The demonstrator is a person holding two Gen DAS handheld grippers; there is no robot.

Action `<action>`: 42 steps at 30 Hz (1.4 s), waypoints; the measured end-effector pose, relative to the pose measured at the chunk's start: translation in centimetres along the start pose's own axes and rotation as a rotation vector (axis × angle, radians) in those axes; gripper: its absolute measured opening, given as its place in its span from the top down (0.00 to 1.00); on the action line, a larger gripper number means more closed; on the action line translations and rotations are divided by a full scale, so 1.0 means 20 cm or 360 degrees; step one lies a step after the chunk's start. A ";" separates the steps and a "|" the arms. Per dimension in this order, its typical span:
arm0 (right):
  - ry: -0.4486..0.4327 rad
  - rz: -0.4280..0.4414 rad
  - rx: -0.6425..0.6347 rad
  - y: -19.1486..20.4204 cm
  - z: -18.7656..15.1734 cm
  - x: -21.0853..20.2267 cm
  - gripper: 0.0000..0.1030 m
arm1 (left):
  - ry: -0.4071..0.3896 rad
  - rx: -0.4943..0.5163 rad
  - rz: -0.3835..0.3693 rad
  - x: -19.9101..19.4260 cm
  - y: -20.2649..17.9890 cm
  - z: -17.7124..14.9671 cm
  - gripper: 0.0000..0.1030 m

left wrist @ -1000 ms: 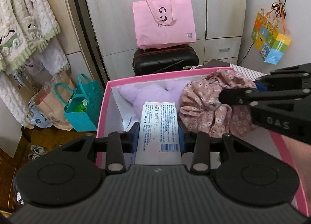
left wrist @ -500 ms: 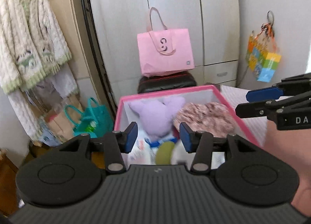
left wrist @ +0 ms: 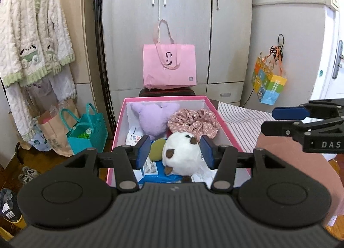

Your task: Organize soft objects

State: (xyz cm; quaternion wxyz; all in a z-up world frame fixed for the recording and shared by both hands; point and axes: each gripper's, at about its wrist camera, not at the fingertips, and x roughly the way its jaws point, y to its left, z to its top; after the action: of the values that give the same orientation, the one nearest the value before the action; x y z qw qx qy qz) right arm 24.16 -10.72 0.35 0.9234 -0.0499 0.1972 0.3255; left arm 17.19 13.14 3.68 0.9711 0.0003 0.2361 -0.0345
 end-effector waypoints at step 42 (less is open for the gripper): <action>0.0066 -0.0581 0.0107 0.10 -0.27 -0.56 0.00 | -0.0033 0.0015 0.0149 -0.38 -0.44 -0.19 0.00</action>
State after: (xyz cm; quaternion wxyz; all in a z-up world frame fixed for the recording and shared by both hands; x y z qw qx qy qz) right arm 13.14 -16.91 -0.05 0.9640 -0.0608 0.2147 0.1448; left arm 8.02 4.85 3.94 0.9741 0.0155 0.2255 0.0099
